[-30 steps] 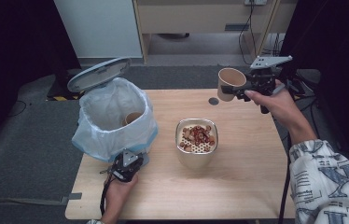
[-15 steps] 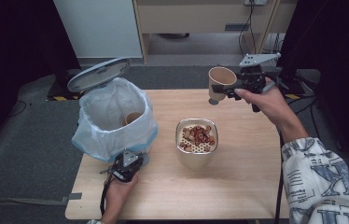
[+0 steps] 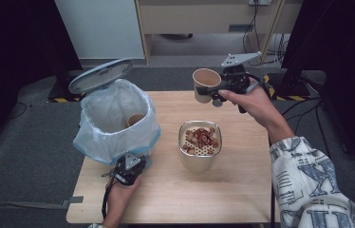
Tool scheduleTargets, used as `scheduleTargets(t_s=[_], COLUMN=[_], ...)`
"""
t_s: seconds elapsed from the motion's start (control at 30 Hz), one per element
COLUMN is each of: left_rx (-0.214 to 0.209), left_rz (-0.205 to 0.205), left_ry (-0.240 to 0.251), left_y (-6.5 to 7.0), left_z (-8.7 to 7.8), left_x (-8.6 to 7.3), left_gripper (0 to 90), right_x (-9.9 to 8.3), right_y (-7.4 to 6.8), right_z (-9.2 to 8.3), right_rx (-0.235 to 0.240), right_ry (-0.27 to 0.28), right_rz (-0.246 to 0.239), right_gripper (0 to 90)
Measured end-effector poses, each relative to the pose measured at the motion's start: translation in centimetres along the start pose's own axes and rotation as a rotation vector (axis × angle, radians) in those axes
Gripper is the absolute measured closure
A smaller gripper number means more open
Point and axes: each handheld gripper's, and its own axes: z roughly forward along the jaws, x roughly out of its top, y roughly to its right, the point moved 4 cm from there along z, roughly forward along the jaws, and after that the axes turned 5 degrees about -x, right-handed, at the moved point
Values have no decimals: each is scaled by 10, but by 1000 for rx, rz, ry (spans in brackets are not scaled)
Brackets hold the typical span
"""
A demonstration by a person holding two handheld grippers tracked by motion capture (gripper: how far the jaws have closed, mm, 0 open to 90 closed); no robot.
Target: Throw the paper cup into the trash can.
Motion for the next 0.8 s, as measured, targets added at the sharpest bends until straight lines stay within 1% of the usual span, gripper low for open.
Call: scheduleTargets(t_s=[0.2, 0.43, 0.63, 0.7, 0.8], left_rx=[0, -1, -1, -1, -2], left_rz=[1, 0, 0, 1, 1], left_ry=[0, 1, 0, 0, -1], left_y=[0, 0, 0, 0, 0], left_z=[0, 0, 0, 0, 0], left_x=[0, 0, 0, 0, 0], left_gripper=[895, 895, 895, 895, 895], right_x=[7, 11, 16, 17, 21], right_y=[-10, -16, -30, -32, -41], right_z=[10, 17, 28, 30, 39], right_rx=[21, 45, 82, 87, 104], right_ry=[-3, 0, 0, 2, 6], right_rz=[-2, 7, 7, 8, 11], right_gripper=[335, 335, 334, 334, 333])
